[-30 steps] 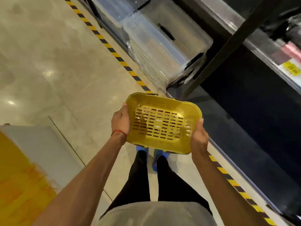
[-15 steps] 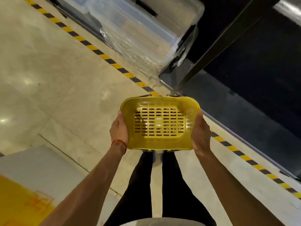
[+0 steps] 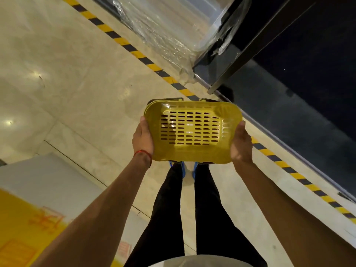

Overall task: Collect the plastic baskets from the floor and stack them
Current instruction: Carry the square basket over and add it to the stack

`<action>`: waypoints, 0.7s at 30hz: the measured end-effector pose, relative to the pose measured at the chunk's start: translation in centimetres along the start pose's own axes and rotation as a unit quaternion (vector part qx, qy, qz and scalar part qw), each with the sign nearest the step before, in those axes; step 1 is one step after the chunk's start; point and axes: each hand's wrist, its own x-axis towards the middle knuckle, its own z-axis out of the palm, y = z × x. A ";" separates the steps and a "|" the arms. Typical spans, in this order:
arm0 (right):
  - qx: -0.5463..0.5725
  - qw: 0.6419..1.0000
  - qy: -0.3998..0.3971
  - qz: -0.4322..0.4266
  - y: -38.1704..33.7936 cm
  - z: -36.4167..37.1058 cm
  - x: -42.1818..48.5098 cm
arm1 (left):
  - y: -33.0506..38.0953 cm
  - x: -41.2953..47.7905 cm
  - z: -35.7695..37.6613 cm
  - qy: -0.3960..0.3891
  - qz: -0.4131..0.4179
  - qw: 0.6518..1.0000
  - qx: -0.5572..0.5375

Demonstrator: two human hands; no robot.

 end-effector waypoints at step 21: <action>-0.294 0.887 0.073 -0.350 -2.0 -9.8 -15.5 | 3.4 -16.4 -7.1 -0.063 0.430 0.806 0.401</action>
